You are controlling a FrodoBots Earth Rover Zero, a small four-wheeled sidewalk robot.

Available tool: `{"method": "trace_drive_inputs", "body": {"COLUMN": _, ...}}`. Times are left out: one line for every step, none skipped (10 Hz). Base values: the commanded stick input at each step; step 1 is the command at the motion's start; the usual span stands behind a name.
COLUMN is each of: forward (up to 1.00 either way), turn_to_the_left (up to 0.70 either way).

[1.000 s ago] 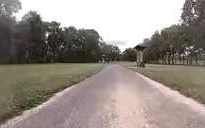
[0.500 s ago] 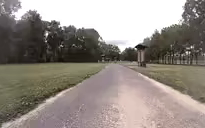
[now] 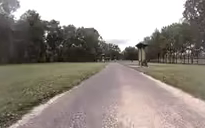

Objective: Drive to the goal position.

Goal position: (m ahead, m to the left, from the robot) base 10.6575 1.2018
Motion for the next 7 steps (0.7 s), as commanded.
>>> {"method": "trace_drive_inputs", "body": {"forward": 0.70, "turn_to_the_left": 0.00}}
{"method": "trace_drive_inputs", "body": {"forward": 0.70, "turn_to_the_left": 0.00}}
{"method": "trace_drive_inputs", "body": {"forward": 0.70, "turn_to_the_left": 0.00}}
{"method": "trace_drive_inputs", "body": {"forward": 0.70, "turn_to_the_left": 0.00}}
{"method": "trace_drive_inputs", "body": {"forward": 0.70, "turn_to_the_left": 0.00}}
{"method": "trace_drive_inputs", "body": {"forward": 0.70, "turn_to_the_left": 0.00}}
{"method": "trace_drive_inputs", "body": {"forward": 0.70, "turn_to_the_left": 0.00}}
